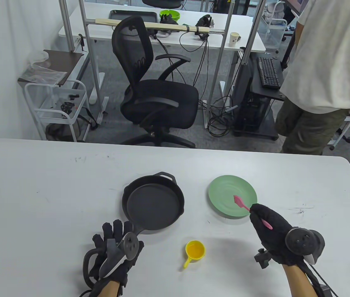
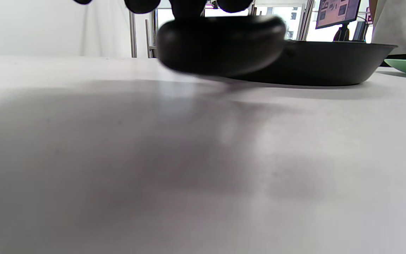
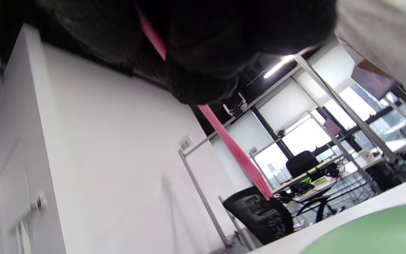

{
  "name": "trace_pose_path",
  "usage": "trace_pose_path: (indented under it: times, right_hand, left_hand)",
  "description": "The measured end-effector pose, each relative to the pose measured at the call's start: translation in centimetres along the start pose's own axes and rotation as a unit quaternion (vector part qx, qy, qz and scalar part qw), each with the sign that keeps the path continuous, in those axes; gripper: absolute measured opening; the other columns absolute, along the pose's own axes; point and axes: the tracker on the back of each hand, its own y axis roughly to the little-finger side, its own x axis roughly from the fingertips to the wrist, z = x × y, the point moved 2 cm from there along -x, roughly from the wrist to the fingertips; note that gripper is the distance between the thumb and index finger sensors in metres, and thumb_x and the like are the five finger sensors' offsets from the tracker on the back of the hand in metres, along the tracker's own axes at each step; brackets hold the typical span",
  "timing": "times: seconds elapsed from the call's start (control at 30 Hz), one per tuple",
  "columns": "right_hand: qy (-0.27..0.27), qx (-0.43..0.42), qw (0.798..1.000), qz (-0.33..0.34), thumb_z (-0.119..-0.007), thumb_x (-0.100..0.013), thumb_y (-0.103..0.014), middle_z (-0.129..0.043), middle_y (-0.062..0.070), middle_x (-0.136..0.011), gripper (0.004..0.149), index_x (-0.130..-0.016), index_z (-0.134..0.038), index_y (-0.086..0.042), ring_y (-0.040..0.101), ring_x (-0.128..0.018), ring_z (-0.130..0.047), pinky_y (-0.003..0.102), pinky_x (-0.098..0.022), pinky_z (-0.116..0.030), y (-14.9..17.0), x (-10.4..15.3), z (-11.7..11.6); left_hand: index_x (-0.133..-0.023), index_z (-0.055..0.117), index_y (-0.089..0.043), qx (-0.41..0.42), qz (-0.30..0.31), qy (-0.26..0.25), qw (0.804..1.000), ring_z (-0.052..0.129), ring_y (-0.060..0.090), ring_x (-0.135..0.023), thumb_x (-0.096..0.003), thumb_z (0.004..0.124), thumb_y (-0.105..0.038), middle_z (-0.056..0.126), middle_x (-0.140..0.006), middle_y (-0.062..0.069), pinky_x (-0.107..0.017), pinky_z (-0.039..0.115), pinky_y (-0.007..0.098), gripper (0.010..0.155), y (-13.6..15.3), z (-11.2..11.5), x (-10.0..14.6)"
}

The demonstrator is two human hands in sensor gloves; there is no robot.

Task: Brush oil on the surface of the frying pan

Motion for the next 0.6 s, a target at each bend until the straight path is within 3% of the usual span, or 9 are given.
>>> trace_pose_path:
  times: [0.1,0.3,0.53,0.6]
  right_hand:
    - [0.031,-0.098,0.994,-0.034,-0.07,-0.058,-0.05,-0.096,0.009,-0.065,0.041,-0.092,-0.072,-0.028,0.009,-0.036,-0.091,0.027,-0.026,-0.085,0.9,1.3,0.9]
    - [0.066,-0.265,0.957,-0.099,-0.071,-0.058,-0.049,-0.097,0.01,-0.06,0.04,-0.091,-0.074,-0.025,0.008,-0.031,-0.091,0.026,-0.022,-0.084,3.5,4.0,1.5]
    - [0.06,-0.276,0.954,-0.098,-0.07,-0.059,-0.05,-0.097,0.01,-0.06,0.04,-0.091,-0.073,-0.025,0.007,-0.031,-0.091,0.025,-0.022,-0.084,4.1,4.6,2.2]
    - [0.057,-0.278,0.954,-0.095,-0.07,-0.06,-0.05,-0.097,0.01,-0.06,0.04,-0.092,-0.073,-0.025,0.007,-0.031,-0.091,0.025,-0.022,-0.084,4.0,4.6,2.3]
  left_hand:
    - [-0.121,0.037,-0.031,-0.015,-0.005,0.001,1.0,0.038,0.044,-0.12,-0.0519,0.056,-0.07,0.038,-0.132,0.006,-0.079,0.04,0.069,0.082,-0.6,-0.6,-0.3]
    - [-0.121,0.038,-0.025,-0.037,-0.068,0.042,0.996,0.046,0.045,-0.117,-0.0531,0.059,-0.069,0.043,-0.129,0.01,-0.078,0.044,0.067,0.083,-0.9,-1.2,-2.1]
    - [-0.12,0.043,-0.019,-0.056,-0.104,0.049,0.992,0.056,0.045,-0.112,-0.053,0.061,-0.069,0.051,-0.124,0.015,-0.077,0.051,0.063,0.085,-1.8,-0.7,-3.6]
    - [-0.119,0.043,-0.016,-0.057,-0.112,0.077,0.989,0.06,0.047,-0.108,-0.0533,0.06,-0.068,0.054,-0.122,0.018,-0.076,0.055,0.061,0.086,-1.8,-0.1,-3.9]
